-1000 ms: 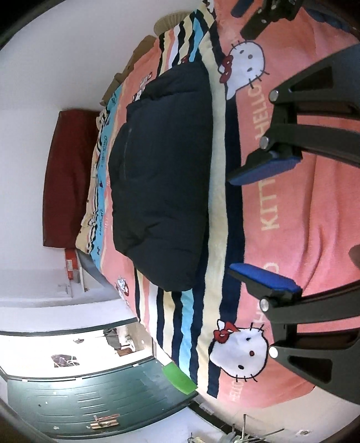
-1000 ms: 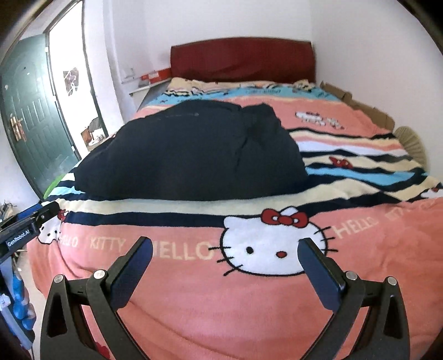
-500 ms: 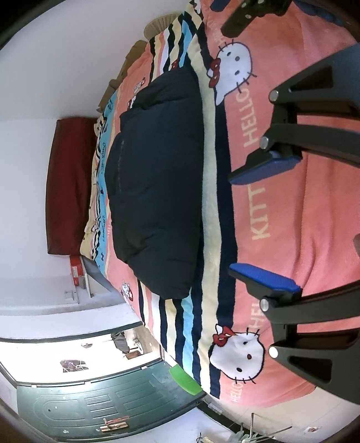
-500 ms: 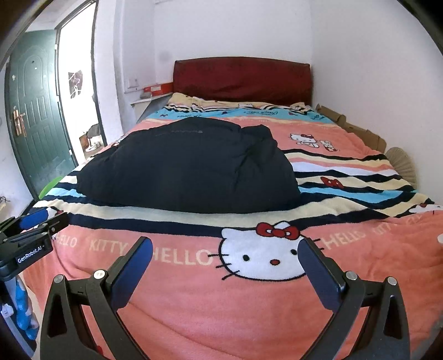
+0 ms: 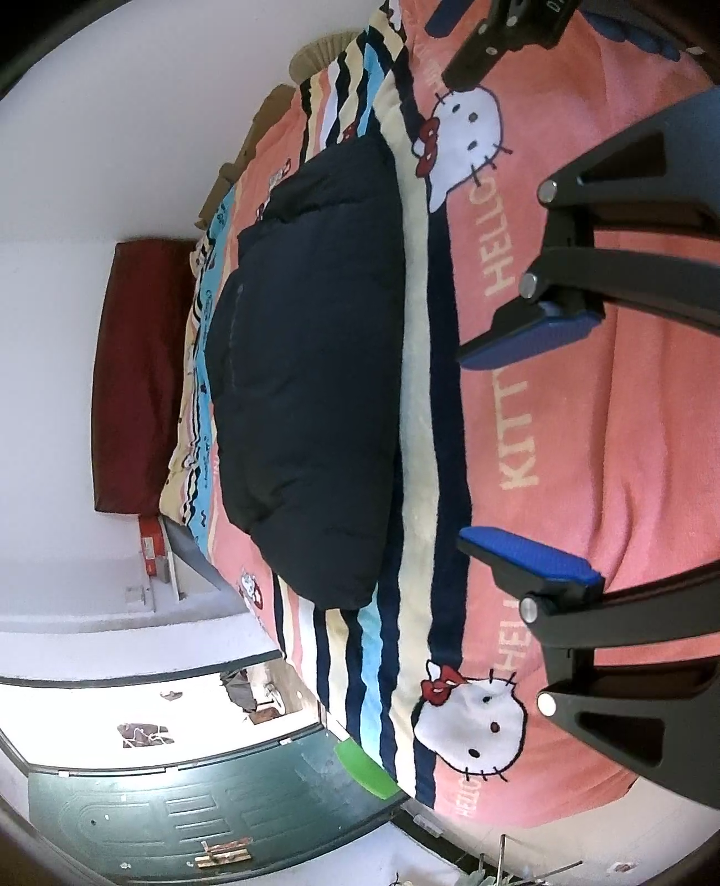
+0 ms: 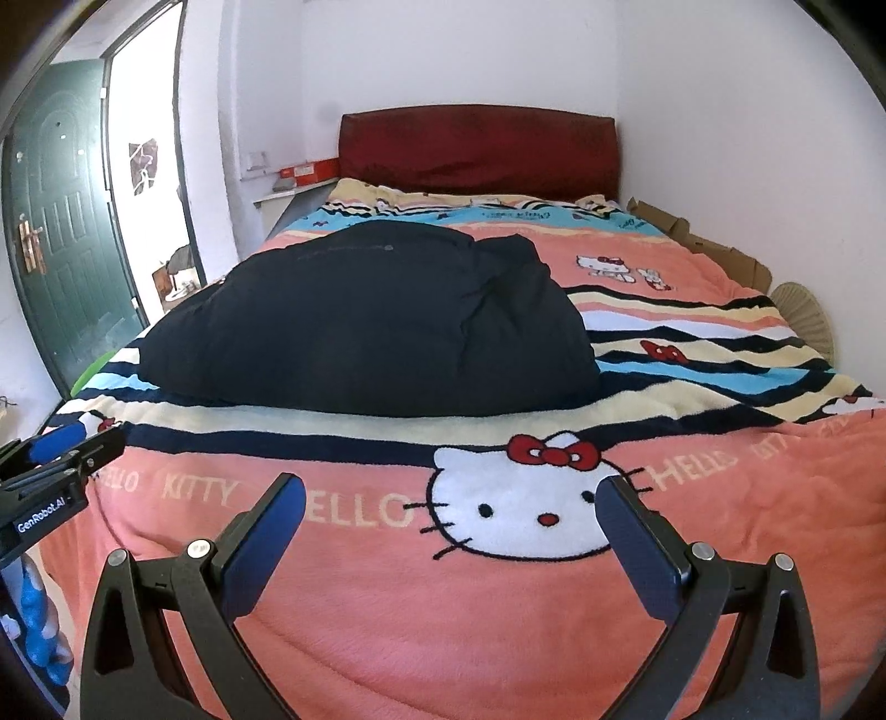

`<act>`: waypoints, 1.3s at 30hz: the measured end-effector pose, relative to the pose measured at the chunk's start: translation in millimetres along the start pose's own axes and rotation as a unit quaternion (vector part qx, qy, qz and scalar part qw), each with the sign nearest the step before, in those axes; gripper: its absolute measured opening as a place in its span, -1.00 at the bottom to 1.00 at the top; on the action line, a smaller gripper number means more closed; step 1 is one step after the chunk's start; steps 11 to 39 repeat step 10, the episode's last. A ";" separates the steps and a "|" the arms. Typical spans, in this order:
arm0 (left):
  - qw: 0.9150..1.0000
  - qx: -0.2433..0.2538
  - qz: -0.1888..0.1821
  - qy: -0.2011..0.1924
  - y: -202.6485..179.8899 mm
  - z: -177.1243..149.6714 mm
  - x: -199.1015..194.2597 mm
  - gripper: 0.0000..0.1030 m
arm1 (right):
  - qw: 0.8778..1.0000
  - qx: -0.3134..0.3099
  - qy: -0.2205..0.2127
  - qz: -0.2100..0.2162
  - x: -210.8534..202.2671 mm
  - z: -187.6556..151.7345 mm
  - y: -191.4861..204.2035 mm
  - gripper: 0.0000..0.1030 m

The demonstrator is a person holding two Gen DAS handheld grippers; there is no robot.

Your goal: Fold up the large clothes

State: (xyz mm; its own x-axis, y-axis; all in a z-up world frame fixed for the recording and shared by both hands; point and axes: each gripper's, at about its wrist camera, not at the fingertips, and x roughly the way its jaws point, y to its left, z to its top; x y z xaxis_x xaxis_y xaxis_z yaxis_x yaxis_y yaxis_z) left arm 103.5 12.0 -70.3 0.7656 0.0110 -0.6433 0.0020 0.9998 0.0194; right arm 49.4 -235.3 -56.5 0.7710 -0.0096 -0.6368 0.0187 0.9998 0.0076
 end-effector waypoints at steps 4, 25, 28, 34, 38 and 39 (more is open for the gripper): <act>1.000 0.003 0.001 0.002 -1.0 -2.2 3.8 0.11 | 1.000 0.004 0.008 -0.002 5.7 -2.5 -2.9 0.99; 1.000 0.011 0.002 0.002 -4.1 -3.6 5.4 0.11 | 1.000 0.003 0.011 -0.002 8.4 -3.5 -2.9 0.99; 1.000 0.011 0.002 0.002 -4.1 -3.6 5.4 0.11 | 1.000 0.003 0.011 -0.002 8.4 -3.5 -2.9 0.99; 1.000 0.011 0.002 0.002 -4.1 -3.6 5.4 0.11 | 1.000 0.003 0.011 -0.002 8.4 -3.5 -2.9 0.99; 1.000 0.011 0.002 0.002 -4.1 -3.6 5.4 0.11 | 1.000 0.003 0.011 -0.002 8.4 -3.5 -2.9 0.99; 1.000 0.011 0.002 0.002 -4.1 -3.6 5.4 0.11 | 1.000 0.003 0.011 -0.002 8.4 -3.5 -2.9 0.99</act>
